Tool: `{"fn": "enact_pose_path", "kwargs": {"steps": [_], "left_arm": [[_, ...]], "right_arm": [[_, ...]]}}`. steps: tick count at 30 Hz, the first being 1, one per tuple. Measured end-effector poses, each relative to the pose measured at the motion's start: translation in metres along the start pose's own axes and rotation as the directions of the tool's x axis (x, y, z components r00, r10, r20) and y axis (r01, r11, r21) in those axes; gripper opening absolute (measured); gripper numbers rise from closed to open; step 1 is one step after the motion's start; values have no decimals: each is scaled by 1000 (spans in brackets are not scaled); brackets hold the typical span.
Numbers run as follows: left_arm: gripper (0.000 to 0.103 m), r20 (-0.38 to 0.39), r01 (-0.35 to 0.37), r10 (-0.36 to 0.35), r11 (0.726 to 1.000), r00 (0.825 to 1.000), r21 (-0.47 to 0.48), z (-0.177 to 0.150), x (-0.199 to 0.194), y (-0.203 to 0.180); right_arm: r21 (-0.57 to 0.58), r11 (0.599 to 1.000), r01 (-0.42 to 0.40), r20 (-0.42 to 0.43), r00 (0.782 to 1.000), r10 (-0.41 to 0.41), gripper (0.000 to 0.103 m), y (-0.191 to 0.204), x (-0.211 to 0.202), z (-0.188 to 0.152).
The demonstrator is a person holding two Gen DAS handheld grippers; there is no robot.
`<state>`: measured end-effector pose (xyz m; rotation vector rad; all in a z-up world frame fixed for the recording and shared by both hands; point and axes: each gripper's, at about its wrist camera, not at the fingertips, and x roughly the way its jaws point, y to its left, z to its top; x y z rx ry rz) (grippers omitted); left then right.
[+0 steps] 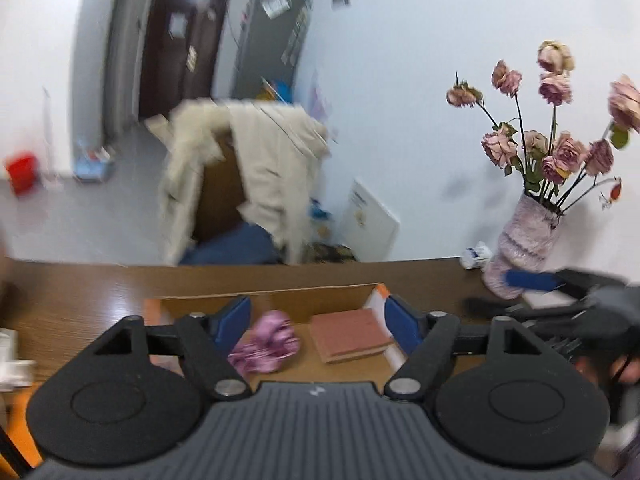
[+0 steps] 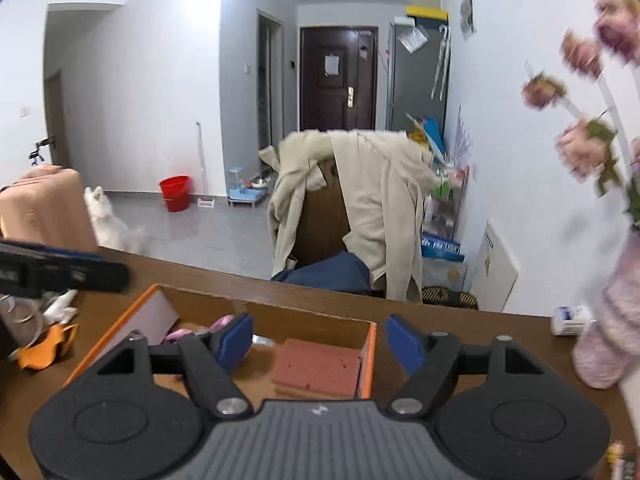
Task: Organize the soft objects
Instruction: 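Lower the pink sponge block into the box and open the left tool, then move the left tool back to the pile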
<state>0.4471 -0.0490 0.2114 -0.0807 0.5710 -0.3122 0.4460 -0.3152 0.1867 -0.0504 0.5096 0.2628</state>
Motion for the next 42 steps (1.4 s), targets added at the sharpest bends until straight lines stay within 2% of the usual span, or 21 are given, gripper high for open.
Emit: {"fn": "enact_pose_path", "kwargs": {"steps": [3, 8, 13, 16, 18, 22, 25, 29, 31, 34, 37, 41, 42], "left_arm": [[83, 46, -91, 89, 995, 995, 35, -23, -58, 2], [98, 156, -200, 186, 977, 970, 73, -79, -141, -6], [99, 192, -200, 183, 977, 964, 75, -141, -200, -12], [103, 248, -235, 204, 966, 947, 104, -189, -228, -20], [103, 266, -245, 207, 962, 942, 121, -221, -241, -23], [103, 240, -234, 204, 966, 949, 106, -282, -263, -20], [103, 205, -222, 196, 969, 959, 111, -308, -259, -21], [103, 161, -208, 190, 972, 968, 106, -315, -240, -20], [103, 152, -194, 179, 977, 972, 90, -313, -232, -15], [103, 136, -193, 181, 978, 974, 79, -308, -219, -7], [103, 112, -185, 177, 981, 978, 59, -301, -204, 3], [103, 93, -169, 164, 985, 982, 44, -284, -181, 14], [103, 94, -168, 164, 985, 982, 42, -278, -175, 16]], "right_arm": [[4, 1000, -9, 35, 999, 9, 84, -1, -54, -15], [2, 1000, -6, 79, 997, 6, 87, 9, -126, -50], [24, 999, -30, 142, 990, 26, 90, 30, -181, -97], [24, 998, -51, 185, 982, 45, 96, 47, -208, -139], [37, 997, -64, 200, 978, 55, 98, 59, -221, -173], [67, 995, -68, 198, 979, 54, 99, 83, -238, -244], [39, 996, -76, 164, 984, 69, 102, 102, -239, -286], [39, 992, -118, 75, 991, 115, 102, 119, -230, -309], [64, 992, -105, 71, 992, 101, 102, 122, -224, -309], [65, 997, -41, 72, 997, 37, 102, 126, -214, -305], [97, 993, -67, 75, 995, 59, 100, 127, -204, -299], [110, 990, -92, 55, 995, 86, 84, 133, -179, -282], [117, 987, -110, 56, 993, 104, 77, 135, -174, -276]]}}
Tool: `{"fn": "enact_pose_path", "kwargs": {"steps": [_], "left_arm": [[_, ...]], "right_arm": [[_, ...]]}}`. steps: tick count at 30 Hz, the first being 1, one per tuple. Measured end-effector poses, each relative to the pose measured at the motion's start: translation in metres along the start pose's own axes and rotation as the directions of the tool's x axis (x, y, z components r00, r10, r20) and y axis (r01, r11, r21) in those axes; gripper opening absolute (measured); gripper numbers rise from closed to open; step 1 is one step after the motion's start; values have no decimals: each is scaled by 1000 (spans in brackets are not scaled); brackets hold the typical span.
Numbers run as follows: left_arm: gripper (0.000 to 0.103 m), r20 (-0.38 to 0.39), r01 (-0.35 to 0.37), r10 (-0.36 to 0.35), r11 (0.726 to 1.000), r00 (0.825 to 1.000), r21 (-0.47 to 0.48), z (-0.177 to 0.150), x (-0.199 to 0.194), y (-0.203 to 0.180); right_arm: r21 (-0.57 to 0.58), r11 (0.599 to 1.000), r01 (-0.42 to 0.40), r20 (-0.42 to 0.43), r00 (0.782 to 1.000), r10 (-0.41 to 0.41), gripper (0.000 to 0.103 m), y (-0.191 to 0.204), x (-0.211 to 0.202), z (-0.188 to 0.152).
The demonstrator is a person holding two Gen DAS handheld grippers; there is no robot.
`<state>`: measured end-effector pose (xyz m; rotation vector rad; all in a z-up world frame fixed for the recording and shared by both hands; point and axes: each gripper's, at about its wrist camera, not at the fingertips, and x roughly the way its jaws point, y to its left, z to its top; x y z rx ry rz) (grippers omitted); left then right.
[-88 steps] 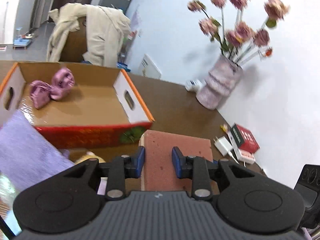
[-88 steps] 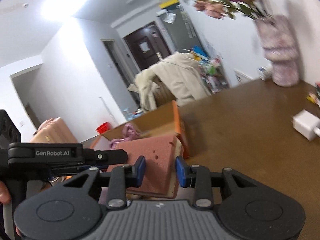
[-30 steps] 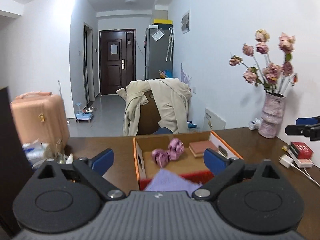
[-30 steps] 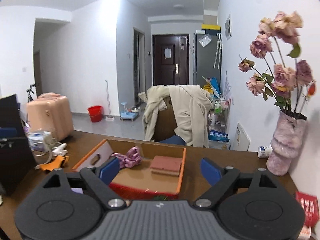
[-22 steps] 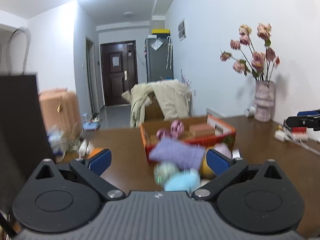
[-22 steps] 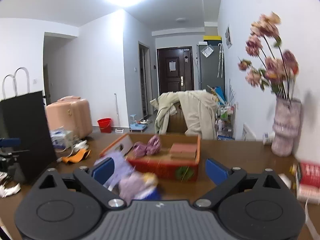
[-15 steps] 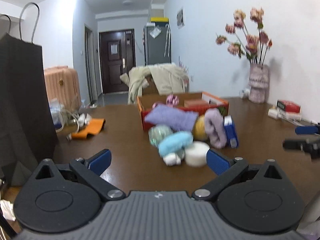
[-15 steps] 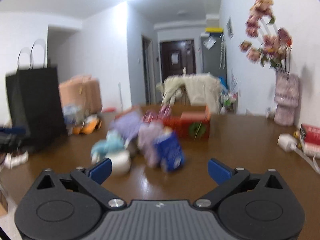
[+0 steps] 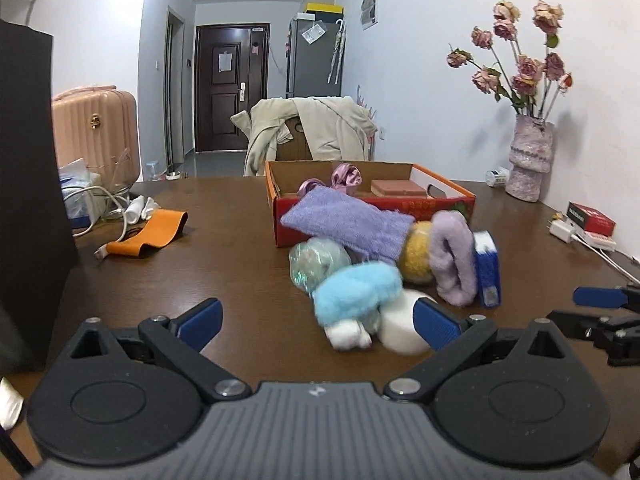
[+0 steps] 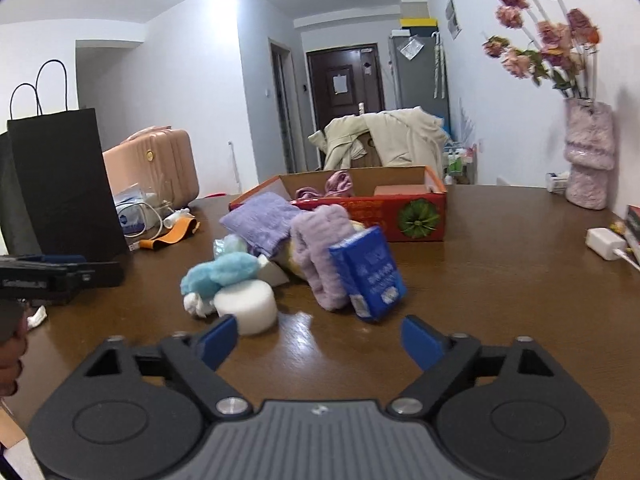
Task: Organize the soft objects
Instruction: 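Move the left tool back to the pile, then grasp the lavender cloth pouch with the left tool and lift it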
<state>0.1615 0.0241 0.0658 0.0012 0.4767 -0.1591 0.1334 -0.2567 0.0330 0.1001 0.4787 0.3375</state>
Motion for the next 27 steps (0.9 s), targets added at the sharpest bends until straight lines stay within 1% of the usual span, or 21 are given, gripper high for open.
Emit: {"fn": "enact_pose_path", "kwargs": {"steps": [2, 5, 6, 7, 9, 11, 12, 13, 14, 15, 16, 17, 18, 19, 20, 21, 22, 24, 25, 27], "left_arm": [[103, 11, 11, -11, 1000, 1000, -10, 14, 17, 5], [103, 36, 26, -25, 1000, 999, -4, 42, 52, 14], [103, 35, 14, -14, 1000, 999, -2, 52, 67, 18], [103, 24, 12, -12, 1000, 1000, -5, 65, 86, 24], [103, -13, 68, -68, 997, 998, -39, 83, 121, 36], [103, -83, 105, -115, 988, 990, -116, 98, 160, 48], [101, -116, 123, -140, 982, 983, -143, 101, 176, 53], [90, -165, 126, -155, 976, 974, -175, 102, 194, 58], [76, -206, 124, -164, 973, 965, -196, 101, 206, 62], [67, -231, 130, -178, 969, 957, -210, 99, 213, 65], [53, -238, 156, -211, 961, 948, -230, 96, 218, 69], [35, -224, 205, -264, 946, 938, -252, 92, 219, 72], [30, -219, 229, -291, 936, 931, -269, 89, 218, 73], [22, -211, 244, -306, 929, 928, -278, 88, 216, 75], [13, -201, 254, -315, 926, 928, -278, 87, 213, 76], [12, -193, 257, -315, 926, 929, -276, 88, 209, 76], [11, -186, 254, -310, 928, 933, -273, 90, 204, 75], [10, -166, 258, -308, 928, 937, -269, 97, 189, 73], [10, -148, 270, -315, 927, 938, -262, 102, 178, 70], [10, -108, 275, -304, 935, 946, -223, 111, 152, 62]], "right_arm": [[30, 997, -68, -2, 998, 69, 69, 5, 15, 13], [81, 982, -173, -6, 985, 175, 69, 13, 53, 34], [91, 979, -183, -1, 983, 184, 69, 18, 66, 39], [101, 979, -175, 7, 985, 175, 69, 21, 82, 44], [116, 985, -126, -10, 992, 128, 69, 29, 117, 57], [120, 991, -57, -42, 997, 62, 69, 35, 147, 67], [106, 994, -7, -64, 998, 14, 69, 38, 161, 71], [91, 995, 37, -78, 997, -30, 69, 41, 171, 73], [75, 995, 63, -71, 996, -58, 70, 43, 178, 75], [68, 995, 74, -68, 995, -70, 70, 43, 183, 77], [67, 995, 71, -63, 996, -67, 70, 41, 184, 78], [73, 995, 63, -52, 997, -59, 70, 40, 185, 79], [74, 996, 47, -32, 998, -45, 65, 38, 185, 77], [62, 997, 40, -21, 999, -39, 60, 37, 184, 76], [43, 998, 49, -24, 999, -47, 42, 36, 187, 74], [26, 998, 63, -35, 997, -62, 16, 37, 190, 73], [28, 997, 69, -42, 997, -67, 5, 36, 191, 72], [43, 998, 41, -48, 998, -39, 4, 33, 188, 74], [49, 998, 31, -37, 999, -29, 4, 33, 181, 77], [52, 999, -2, 19, 1000, 1, 4, 33, 156, 86]]}}
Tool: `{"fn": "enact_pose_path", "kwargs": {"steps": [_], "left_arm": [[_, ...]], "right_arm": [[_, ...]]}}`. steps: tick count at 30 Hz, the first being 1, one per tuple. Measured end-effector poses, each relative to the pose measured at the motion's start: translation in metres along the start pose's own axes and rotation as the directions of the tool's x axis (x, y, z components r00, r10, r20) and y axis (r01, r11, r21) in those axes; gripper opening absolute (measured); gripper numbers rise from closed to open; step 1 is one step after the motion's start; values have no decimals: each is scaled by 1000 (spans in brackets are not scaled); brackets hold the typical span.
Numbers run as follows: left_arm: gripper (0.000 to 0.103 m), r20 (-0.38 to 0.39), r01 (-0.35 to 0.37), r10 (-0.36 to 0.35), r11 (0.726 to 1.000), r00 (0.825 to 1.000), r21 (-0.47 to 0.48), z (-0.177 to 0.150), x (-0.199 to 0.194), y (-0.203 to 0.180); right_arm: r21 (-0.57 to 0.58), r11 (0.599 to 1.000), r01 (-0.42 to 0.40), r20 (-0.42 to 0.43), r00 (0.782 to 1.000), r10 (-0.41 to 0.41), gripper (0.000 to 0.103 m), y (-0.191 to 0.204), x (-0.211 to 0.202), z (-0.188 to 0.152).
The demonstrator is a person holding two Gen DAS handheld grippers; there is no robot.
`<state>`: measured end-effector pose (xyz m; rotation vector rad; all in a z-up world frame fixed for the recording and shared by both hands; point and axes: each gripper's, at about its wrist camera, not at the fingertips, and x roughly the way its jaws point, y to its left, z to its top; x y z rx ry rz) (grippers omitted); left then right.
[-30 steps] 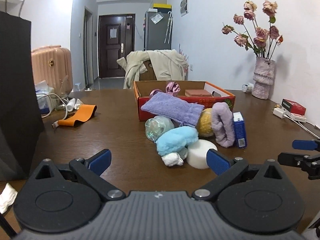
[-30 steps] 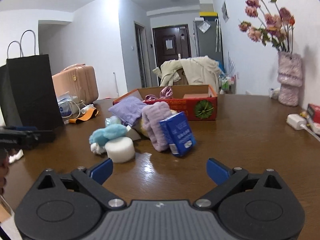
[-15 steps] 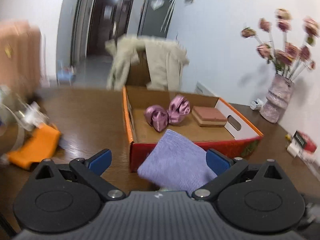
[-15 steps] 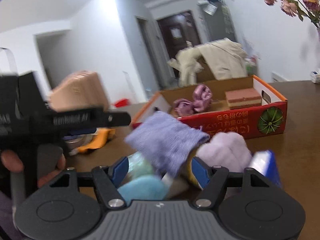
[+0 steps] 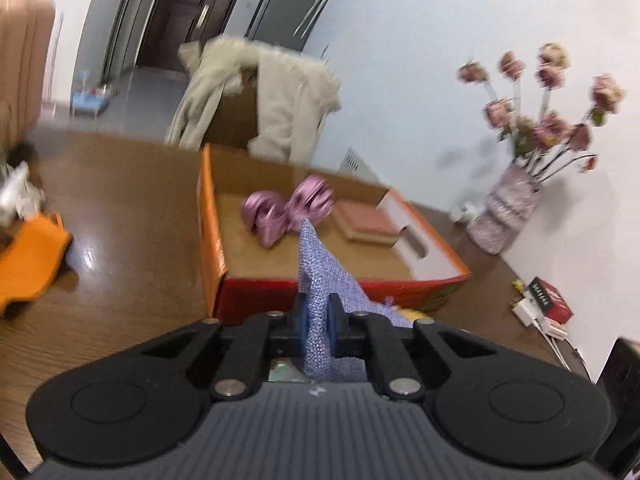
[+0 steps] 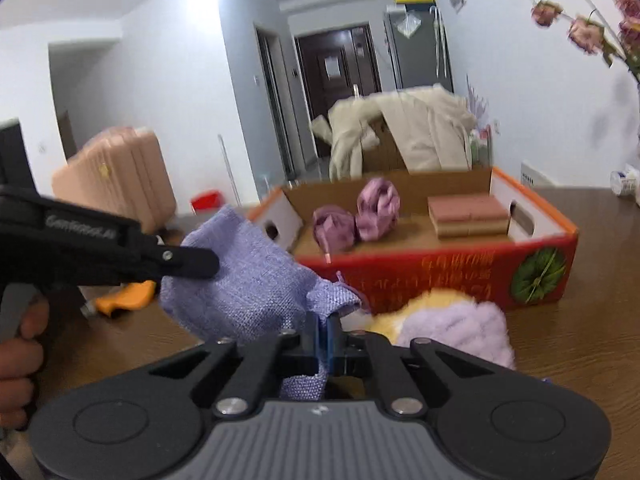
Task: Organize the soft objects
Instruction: 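Grasp the lavender cloth pouch with the left tool and lift it, then carry the lavender pouch into the box and open the left tool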
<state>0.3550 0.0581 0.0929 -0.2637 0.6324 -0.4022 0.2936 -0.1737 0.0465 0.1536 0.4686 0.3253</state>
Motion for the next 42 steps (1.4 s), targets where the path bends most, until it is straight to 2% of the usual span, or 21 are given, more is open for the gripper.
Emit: {"fn": "enact_pose_path", "kwargs": {"steps": [3, 6, 10, 12, 14, 16, 17, 19, 20, 21, 25, 27, 32, 33, 38, 42], "left_arm": [[10, 44, 11, -13, 999, 999, 36, -7, -39, -30], [12, 42, 39, -42, 997, 998, 65, -41, -76, -60], [12, -65, 50, -45, 996, 997, 76, -102, -90, -82], [14, -110, 6, 8, 992, 994, 127, -133, -88, -94], [27, -140, -23, 44, 989, 989, 143, -158, -85, -100], [34, -152, -24, 45, 991, 987, 135, -175, -84, -103], [36, -149, -30, 49, 991, 988, 131, -179, -85, -103], [38, -124, -50, 67, 989, 990, 138, -187, -86, -105], [40, -114, -62, 78, 989, 990, 135, -189, -87, -105], [40, -107, -71, 85, 989, 991, 128, -191, -86, -104], [39, -119, -70, 82, 992, 989, 103, -202, -87, -99], [33, -133, -64, 77, 993, 988, 98, -206, -86, -97], [32, -114, -71, 82, 993, 990, 99, -206, -82, -92], [32, -108, -78, 89, 991, 990, 106, -206, -81, -90], [33, -100, -68, 80, 990, 992, 121, -202, -79, -82], [32, -104, -35, 48, 991, 993, 127, -198, -75, -76]], "right_arm": [[-34, 998, -57, 54, 997, 59, 4, 0, -47, 12], [-66, 991, -116, -4, 993, 116, 4, -5, -90, 5], [-54, 988, -143, -121, 983, 135, 4, -20, -129, -29], [-28, 991, -134, -176, 976, 127, 4, -25, -137, -54], [-9, 993, -122, -208, 971, 117, 5, -30, -137, -75], [-25, 997, -66, -206, 977, 60, 10, -28, -140, -95], [-44, 998, -40, -198, 980, 31, 12, -25, -144, -102], [-31, 999, -34, -170, 985, 28, 24, -25, -153, -110], [-18, 999, -32, -169, 985, 28, 41, -27, -155, -110], [-15, 1000, -26, -161, 987, 23, 49, -28, -156, -111], [17, 1000, -8, -143, 990, 11, 49, -33, -156, -116], [40, 999, -19, -135, 991, 24, 49, -34, -153, -117], [75, 986, -147, -112, 982, 155, 51, -38, -137, -121], [94, 982, -161, -109, 979, 171, 55, -41, -134, -121], [188, 964, -190, -116, 970, 214, 57, -57, -119, -111], [258, 929, -266, -140, 941, 309, 57, -64, -99, -107]]}}
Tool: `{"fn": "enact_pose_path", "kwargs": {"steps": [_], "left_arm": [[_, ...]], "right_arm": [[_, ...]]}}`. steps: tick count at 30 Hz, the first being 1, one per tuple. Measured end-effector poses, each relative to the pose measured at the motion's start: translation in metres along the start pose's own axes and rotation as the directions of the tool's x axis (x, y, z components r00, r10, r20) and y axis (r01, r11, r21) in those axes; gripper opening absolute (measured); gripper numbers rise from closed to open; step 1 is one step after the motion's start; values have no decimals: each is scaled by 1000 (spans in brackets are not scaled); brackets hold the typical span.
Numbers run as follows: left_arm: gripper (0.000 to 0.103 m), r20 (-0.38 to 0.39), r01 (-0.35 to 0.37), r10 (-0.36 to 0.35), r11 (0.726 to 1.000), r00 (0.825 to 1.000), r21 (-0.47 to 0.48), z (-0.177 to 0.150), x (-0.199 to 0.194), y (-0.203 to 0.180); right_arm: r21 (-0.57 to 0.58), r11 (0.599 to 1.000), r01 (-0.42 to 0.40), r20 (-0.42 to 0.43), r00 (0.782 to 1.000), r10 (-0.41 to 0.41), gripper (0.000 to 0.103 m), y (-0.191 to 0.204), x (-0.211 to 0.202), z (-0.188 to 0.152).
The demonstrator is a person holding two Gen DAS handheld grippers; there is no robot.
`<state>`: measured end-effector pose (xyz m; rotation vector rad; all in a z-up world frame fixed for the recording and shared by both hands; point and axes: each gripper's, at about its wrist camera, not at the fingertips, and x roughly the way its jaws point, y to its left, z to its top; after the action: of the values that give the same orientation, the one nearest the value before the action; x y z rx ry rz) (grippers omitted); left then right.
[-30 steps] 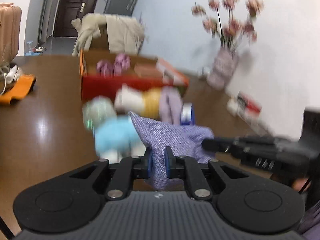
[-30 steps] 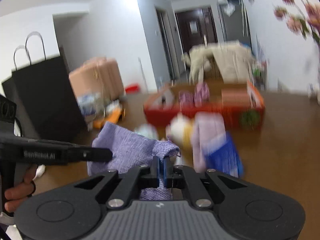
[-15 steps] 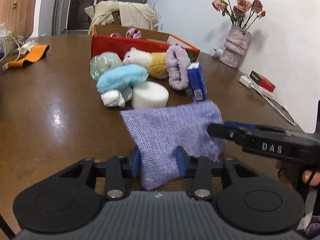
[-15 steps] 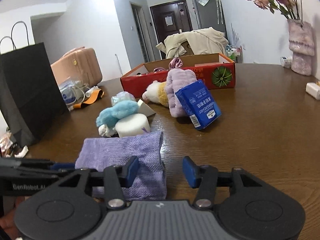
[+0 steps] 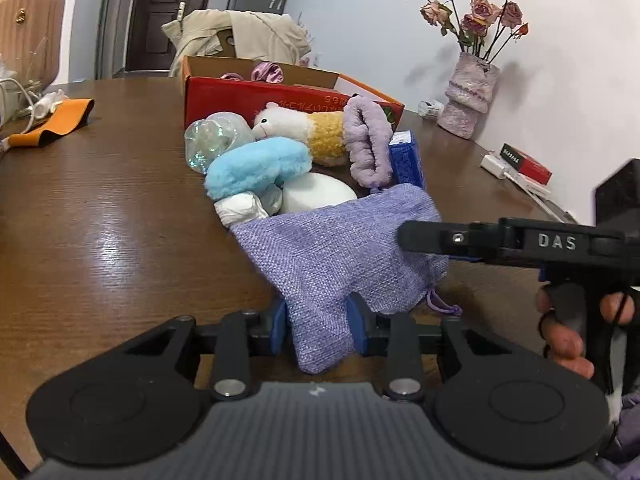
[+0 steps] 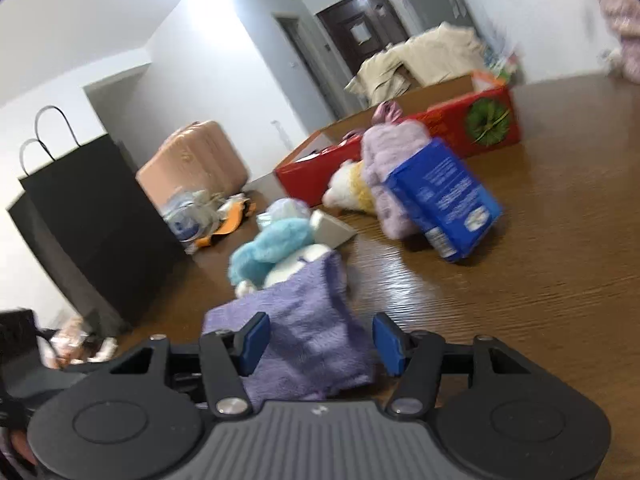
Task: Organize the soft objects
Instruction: 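Carry the lavender pouch into the box and open the left tool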
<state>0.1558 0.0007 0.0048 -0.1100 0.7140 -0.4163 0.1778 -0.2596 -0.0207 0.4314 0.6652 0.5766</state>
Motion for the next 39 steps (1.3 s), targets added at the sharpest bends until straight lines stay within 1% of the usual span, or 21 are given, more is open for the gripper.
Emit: {"fn": "enact_pose_path", "kwargs": {"steps": [1, 3, 4, 5, 6, 8, 10, 11, 13, 16, 18, 20, 21, 24, 25, 27, 29, 31, 35, 37, 39], "left_arm": [[32, 2, 6, -5, 1000, 1000, -4, 1, 1, 2], [30, 2, -1, 1, 1000, 1000, -14, 3, 2, 7], [27, 0, 2, -2, 1000, 1000, -25, 5, 2, 10], [20, -5, 14, -14, 999, 1000, -31, 7, 2, 12], [17, -4, 25, -26, 999, 1000, -35, 8, 0, 13], [11, 7, 50, -50, 998, 999, -33, 12, -3, 11], [10, 19, 64, -64, 997, 998, -34, 20, -6, 8], [10, 33, 82, -81, 996, 996, -33, 25, -9, 6], [10, 64, 98, -96, 995, 993, -22, 41, -12, 3], [9, 113, 101, -101, 995, 988, -2, 75, -13, 5], [9, 155, 113, -112, 994, 982, 2, 111, -9, 10], [9, 193, 112, -112, 994, 975, 12, 147, 2, 16], [9, 198, 104, -103, 995, 975, 9, 165, 11, 20], [9, 165, 59, -55, 998, 985, -23, 219, 59, 42], [9, 150, 47, -44, 999, 988, -19, 231, 74, 47], [9, 104, 7, -1, 998, 995, -55, 251, 109, 62], [10, 40, -61, 64, 995, 997, -73, 260, 143, 75], [11, 1, -119, 119, 991, 993, -60, 258, 165, 84], [11, -45, -153, 150, 987, 988, -51, 245, 185, 103], [10, -13, -170, 170, 985, 985, 1, 241, 185, 103], [10, -3, -177, 177, 984, 984, 8, 238, 183, 106]], "right_arm": [[16, 1000, -22, -8, 1000, 22, 56, -2, 3, 2], [17, 999, -34, 11, 999, 34, 9, 0, 3, 4], [4, 1000, -31, 10, 999, 31, 9, 5, 2, 4], [-14, 1000, -18, 10, 1000, 18, 8, 11, -1, 4], [-44, 999, 0, 18, 1000, 1, 8, 19, -5, 3], [-135, 990, 31, 55, 998, -24, 7, 40, -15, 3], [-213, 974, 73, 86, 995, -56, 7, 58, -21, 7], [-262, 958, 117, 108, 990, -91, 7, 68, -22, 10], [-300, 941, 155, 138, 983, -118, 7, 76, -24, 22], [-290, 947, 139, 172, 981, -91, 7, 74, -23, 60], [-294, 945, 141, 188, 978, -87, 7, 68, -14, 97], [-308, 941, 142, 182, 979, -88, 7, 60, 7, 138], [-302, 942, 147, 173, 980, -98, 7, 55, 22, 161], [-269, 951, 154, 100, 986, -132, 7, 34, 81, 223], [-271, 949, 164, 73, 986, -149, 7, 28, 102, 238], [-247, 951, 187, 9, 982, -191, 7, 11, 151, 267], [-205, 960, 189, -82, 974, -209, 8, -7, 191, 280], [-196, 958, 207, -127, 964, -235, 10, -19, 221, 279], [-216, 950, 226, -213, 939, -271, 10, -30, 254, 258], [-217, 951, 219, -252, 929, -271, 11, -31, 259, 247], [-227, 946, 232, -244, 927, -286, 14, -31, 259, 238]]}}
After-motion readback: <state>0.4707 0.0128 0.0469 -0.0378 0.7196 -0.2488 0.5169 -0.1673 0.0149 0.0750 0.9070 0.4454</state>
